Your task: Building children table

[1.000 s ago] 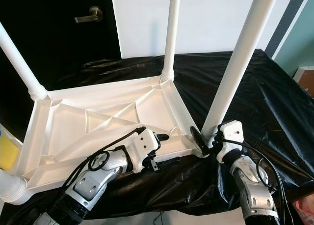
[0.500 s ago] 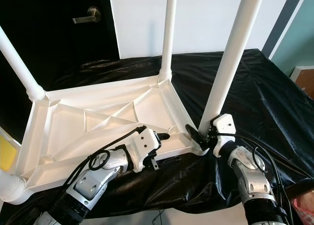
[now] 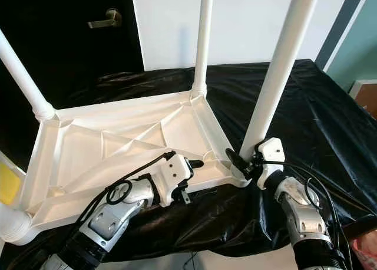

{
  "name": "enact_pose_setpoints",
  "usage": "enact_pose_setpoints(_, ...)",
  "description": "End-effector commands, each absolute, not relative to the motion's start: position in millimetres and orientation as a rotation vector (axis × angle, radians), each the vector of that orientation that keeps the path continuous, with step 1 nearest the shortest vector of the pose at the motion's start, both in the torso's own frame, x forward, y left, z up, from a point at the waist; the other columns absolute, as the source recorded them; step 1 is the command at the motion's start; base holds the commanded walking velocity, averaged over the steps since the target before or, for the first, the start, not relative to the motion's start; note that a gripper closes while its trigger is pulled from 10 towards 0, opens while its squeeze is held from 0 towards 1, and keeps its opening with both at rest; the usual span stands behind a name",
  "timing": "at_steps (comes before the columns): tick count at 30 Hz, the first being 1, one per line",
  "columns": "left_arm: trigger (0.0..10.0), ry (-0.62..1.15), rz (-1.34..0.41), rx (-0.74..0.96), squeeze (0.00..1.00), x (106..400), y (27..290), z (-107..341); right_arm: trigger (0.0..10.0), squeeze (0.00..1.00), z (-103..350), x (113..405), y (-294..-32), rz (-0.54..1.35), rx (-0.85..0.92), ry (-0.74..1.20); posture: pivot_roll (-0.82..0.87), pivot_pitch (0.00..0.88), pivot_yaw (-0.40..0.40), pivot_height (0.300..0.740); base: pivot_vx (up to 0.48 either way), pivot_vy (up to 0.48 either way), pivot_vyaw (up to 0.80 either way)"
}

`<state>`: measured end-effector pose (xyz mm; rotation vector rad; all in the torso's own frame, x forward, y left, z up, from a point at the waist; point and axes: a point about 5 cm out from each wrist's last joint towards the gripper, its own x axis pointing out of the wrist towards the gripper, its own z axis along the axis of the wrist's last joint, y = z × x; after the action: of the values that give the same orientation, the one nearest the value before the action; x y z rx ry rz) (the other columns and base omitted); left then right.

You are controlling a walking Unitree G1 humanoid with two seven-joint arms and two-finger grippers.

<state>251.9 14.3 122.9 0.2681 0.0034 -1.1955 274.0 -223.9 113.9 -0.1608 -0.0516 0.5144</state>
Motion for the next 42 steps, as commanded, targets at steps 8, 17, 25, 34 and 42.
enact_pose_setpoints(8, 10.0, 0.016, -1.208, 0.282, 0.0, 250, 14, 120, 10.0, 0.0, 96, 265, -221, 0.311, -0.117, -0.006, -0.06, 0.0, -0.006, 0.74, 0.0, 0.0, 0.0)
enact_pose_setpoints(17, 10.0, 0.018, -1.216, 0.279, 0.0, 248, 12, 118, 10.0, 0.0, 87, 262, -210, 0.072, -0.116, 0.016, -0.06, 0.0, -0.013, 0.74, 0.0, 0.0, 0.0)
enact_pose_setpoints(25, 10.0, 0.02, -1.212, 0.277, 0.0, 246, 12, 117, 10.0, 0.0, 71, 248, -195, -0.307, -0.077, 0.113, -0.04, 0.0, -0.027, 0.74, 0.0, 0.0, 0.0)
enact_pose_setpoints(34, 10.0, 0.021, -1.21, 0.276, 0.0, 246, 13, 117, 10.0, 0.0, 69, 246, -183, -0.313, -0.041, 0.12, -0.04, 0.0, -0.025, 0.74, 0.0, 0.0, 0.0)
enact_pose_setpoints(42, 10.0, 0.022, -1.217, 0.287, 0.0, 246, 14, 118, 10.0, 0.0, 72, 248, -181, -0.343, -0.027, 0.105, -0.04, 0.0, -0.016, 0.74, 0.0, 0.0, 0.0)
